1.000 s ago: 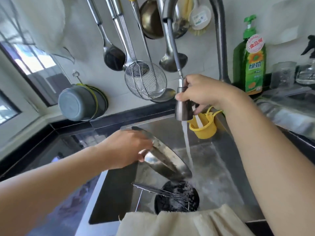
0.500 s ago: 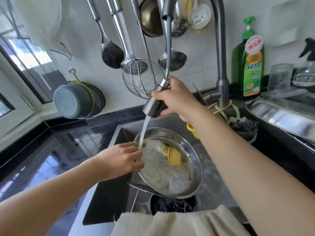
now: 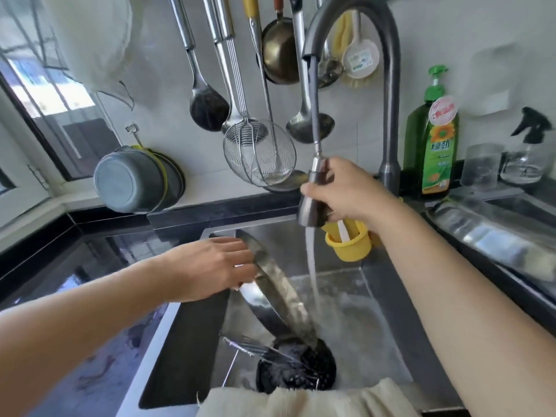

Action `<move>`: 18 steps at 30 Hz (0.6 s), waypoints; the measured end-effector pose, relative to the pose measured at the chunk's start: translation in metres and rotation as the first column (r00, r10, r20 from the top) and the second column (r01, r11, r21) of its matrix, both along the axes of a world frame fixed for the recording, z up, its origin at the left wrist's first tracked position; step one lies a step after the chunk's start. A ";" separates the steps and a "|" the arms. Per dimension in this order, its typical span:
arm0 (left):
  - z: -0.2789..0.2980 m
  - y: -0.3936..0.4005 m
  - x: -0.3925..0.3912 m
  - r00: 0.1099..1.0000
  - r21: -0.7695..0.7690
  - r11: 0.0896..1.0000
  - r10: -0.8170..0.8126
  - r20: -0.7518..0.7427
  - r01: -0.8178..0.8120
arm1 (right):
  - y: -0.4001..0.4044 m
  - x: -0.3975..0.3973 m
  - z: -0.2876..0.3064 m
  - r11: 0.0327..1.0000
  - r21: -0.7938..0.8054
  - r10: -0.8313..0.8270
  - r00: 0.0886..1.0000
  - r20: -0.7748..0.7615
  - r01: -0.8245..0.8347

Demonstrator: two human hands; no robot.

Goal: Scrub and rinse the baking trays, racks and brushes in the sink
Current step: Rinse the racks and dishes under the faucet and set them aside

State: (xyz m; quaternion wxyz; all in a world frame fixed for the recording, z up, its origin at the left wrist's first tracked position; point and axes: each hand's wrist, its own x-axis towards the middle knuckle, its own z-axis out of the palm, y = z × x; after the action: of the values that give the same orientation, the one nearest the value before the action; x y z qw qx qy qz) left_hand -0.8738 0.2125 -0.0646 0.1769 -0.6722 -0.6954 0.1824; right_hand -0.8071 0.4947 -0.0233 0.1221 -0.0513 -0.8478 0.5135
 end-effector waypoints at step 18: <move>0.085 0.037 -0.009 0.241 0.044 0.362 0.522 0.818 -0.931 | 0.095 -0.087 -0.012 -0.196 0.968 -0.237 0.965 0.110 -0.158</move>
State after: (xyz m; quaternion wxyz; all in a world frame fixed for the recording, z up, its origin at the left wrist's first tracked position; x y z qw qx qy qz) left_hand -0.8832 0.2497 0.0203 -0.0307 -0.1718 -0.9599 -0.2193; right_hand -0.8945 0.5894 -0.0349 0.0233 -0.0303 -0.9372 -0.3466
